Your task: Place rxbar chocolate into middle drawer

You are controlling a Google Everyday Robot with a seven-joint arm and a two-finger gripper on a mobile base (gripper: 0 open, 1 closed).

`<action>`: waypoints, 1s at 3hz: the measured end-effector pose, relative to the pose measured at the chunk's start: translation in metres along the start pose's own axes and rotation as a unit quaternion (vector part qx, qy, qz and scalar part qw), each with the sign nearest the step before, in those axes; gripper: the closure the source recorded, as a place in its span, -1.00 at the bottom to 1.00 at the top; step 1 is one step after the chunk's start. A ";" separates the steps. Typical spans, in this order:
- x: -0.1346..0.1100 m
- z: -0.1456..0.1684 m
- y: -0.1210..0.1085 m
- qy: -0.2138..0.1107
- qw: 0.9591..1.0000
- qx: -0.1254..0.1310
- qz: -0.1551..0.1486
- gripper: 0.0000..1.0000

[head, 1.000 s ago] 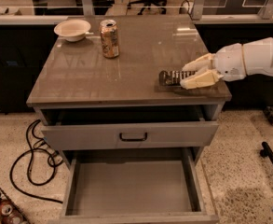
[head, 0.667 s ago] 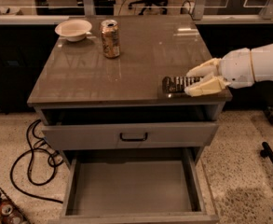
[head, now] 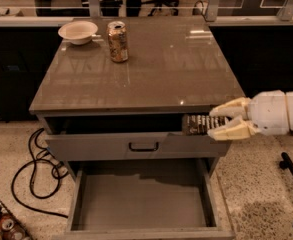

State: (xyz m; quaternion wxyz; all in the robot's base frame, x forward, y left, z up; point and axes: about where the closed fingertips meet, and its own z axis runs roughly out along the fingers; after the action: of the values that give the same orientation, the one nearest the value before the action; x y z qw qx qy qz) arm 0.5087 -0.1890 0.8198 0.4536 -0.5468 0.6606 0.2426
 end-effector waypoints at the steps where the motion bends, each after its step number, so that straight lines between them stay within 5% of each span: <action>1: 0.034 0.008 0.035 -0.001 1.000 -0.002 0.002 1.00; 3: 0.096 0.049 0.084 0.012 1.000 0.005 0.018 1.00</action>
Offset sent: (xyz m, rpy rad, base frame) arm -0.0747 0.0048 -0.1397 0.0262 0.0367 -0.0310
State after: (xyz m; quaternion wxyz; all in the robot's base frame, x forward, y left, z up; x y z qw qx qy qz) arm 0.4470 -0.1734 0.6994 0.4441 -0.5356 0.6768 0.2404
